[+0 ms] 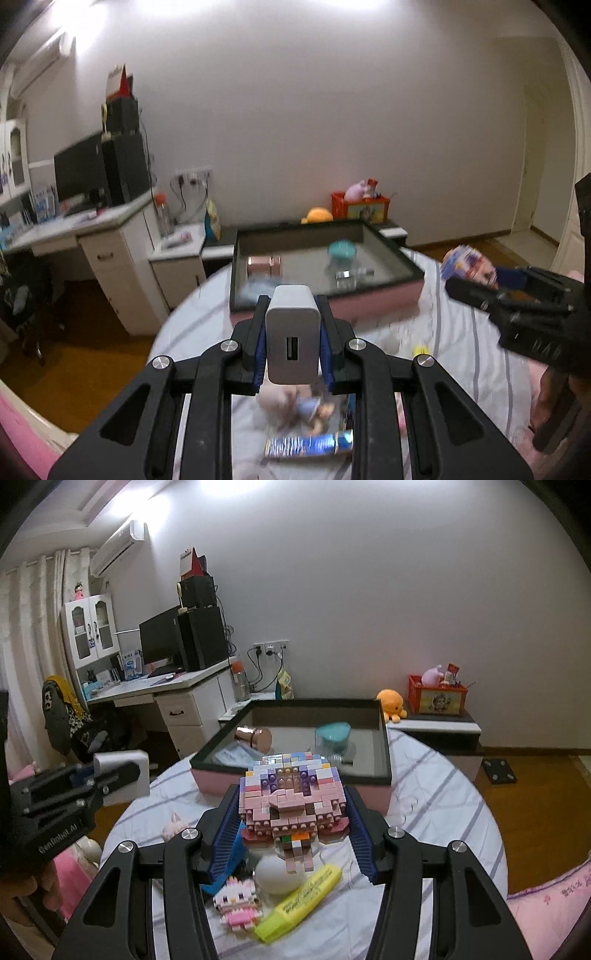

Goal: Organize rigid objects
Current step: 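Carry the charger and block figure into the pink tray and open both grippers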

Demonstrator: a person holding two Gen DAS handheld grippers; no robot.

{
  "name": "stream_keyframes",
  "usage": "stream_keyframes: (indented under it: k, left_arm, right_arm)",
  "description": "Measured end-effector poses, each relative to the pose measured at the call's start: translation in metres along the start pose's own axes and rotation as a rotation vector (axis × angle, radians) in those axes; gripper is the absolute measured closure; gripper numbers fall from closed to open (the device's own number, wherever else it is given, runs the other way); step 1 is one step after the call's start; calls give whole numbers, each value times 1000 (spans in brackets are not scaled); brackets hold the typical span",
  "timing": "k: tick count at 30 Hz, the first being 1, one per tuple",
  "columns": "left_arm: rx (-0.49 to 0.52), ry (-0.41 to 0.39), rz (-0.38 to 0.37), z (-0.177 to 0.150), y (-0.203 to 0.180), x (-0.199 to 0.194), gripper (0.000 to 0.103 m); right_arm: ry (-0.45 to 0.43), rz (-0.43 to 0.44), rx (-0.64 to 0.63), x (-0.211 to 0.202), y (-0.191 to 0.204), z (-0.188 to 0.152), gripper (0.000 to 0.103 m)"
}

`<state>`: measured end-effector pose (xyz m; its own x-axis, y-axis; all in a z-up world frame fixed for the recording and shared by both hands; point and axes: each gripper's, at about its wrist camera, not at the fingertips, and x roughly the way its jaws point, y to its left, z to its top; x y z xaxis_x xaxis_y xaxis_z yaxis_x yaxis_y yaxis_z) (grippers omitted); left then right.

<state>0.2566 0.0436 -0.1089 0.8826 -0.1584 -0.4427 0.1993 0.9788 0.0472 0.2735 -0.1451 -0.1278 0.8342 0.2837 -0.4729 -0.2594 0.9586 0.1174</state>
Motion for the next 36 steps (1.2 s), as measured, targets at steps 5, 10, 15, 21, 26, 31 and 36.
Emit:
stream_keyframes:
  k: [5, 10, 15, 21, 26, 31, 36]
  left_arm:
    - [47, -29, -7, 24, -11, 13, 80]
    - [79, -11, -19, 43, -15, 45, 80]
    - [85, 44, -40, 55, -13, 93, 80]
    - [78, 143, -41, 54, -6, 158, 80]
    - [73, 217, -48, 43, 0, 198, 80]
    - [76, 249, -47, 40, 3, 218, 79]
    - [83, 245, -53, 41, 3, 218, 75]
  right_arm:
    - [-15, -3, -15, 9, -2, 16, 47]
    - [-3, -12, -22, 30, -11, 32, 47]
    - [32, -41, -34, 68, -26, 50, 47]
    - [133, -57, -34, 134, -41, 59, 47]
    - [238, -24, -56, 183, -36, 54, 47]
    - [294, -30, -62, 205, -33, 49, 47]
    - [314, -30, -63, 209, -32, 47, 47]
